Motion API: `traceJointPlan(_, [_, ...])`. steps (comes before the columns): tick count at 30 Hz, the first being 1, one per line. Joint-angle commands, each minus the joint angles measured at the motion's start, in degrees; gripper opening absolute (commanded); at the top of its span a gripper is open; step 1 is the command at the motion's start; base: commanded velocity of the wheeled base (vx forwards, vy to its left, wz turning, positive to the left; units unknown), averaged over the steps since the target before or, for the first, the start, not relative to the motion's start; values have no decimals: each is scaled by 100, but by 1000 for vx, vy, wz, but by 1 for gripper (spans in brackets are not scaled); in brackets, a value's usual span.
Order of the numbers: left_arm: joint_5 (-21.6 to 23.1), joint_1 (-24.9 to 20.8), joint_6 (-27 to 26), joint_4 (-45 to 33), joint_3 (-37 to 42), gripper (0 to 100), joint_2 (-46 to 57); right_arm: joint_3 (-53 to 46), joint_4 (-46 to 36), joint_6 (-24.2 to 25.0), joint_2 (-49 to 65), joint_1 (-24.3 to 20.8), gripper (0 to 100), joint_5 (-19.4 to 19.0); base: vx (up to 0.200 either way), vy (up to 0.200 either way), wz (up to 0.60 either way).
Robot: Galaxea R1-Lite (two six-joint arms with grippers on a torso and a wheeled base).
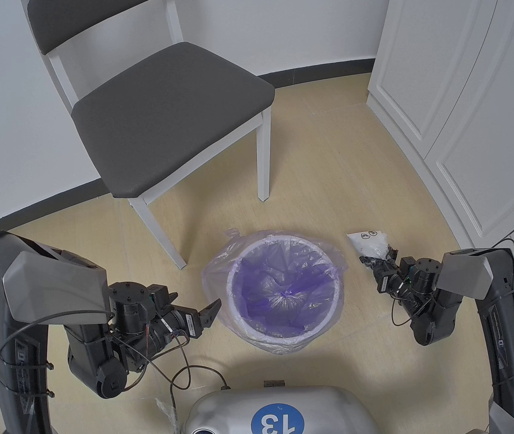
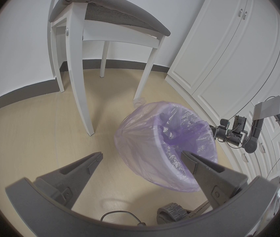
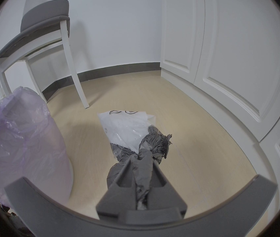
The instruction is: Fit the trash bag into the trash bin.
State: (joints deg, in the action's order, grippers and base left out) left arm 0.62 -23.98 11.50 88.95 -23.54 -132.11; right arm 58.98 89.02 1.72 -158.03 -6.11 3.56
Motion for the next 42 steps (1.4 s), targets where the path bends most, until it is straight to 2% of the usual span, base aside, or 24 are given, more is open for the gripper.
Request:
traceJointPlan(1, [-1,-2,2,105,7,100,10,131,98,92,-106,-136,0,66,0,0,0])
traceJointPlan(4, [-1,16,2,105,-1,100,45,184,98,101,-114,-171,0,259,0,0,0])
traceJointPlan(7, [-1,7,2,105,-1,100,54,228,98,215,-114,-163,0,286,0,0,0])
traceJointPlan(8, [-1,-2,2,105,7,100,63,255,98,575,-114,-163,0,250,0,0,0])
traceJointPlan(11, [-1,-2,2,105,7,100,89,298,98,1226,-106,-154,0,180,0,0,0])
traceJointPlan(14, [-9,-2,2,105,25,100,159,255,90,1357,-9,-40,0,145,0,0,0])
traceJointPlan(18, [-80,-28,-16,105,69,100,379,-141,90,1428,826,145,0,40,0,0,0])
traceJointPlan(21, [-97,-28,-7,105,166,100,660,-457,-156,1630,1643,145,0,-224,0,0,0])
traceJointPlan(27, [-80,-45,-33,105,253,100,1161,-387,-1615,1533,3243,-75,0,-330,0,0,0])
traceJointPlan(29, [-71,-45,-33,105,280,100,1249,-246,-2081,1498,3665,-145,0,-347,0,0,0])
traceJointPlan(31, [-53,-37,-33,105,306,100,1451,123,-3013,1454,4271,-321,0,-347,0,0,0])
traceJointPlan(34, [-45,-45,-33,105,333,100,1592,404,-3628,1419,4641,-479,0,-347,0,0,0])
traceJointPlan(35, [-45,-45,-42,105,359,100,1697,632,-4094,1331,4878,-611,0,-347,0,0,0])
traceJointPlan(37, [-45,-45,-42,105,385,100,1750,747,-4314,1261,4975,-690,0,-347,0,0,0])
traceJointPlan(38, [-36,-28,-42,105,412,100,1873,984,-4797,1050,5124,-883,0,-356,0,0,0])
traceJointPlan(39, [-36,-28,-33,105,412,100,1891,993,-4832,1032,5133,-901,0,-356,0,0,0])
traceJointPlan(42, [-27,-2,-60,105,456,100,2040,1116,-5861,549,5476,-1340,0,-356,0,0,0])
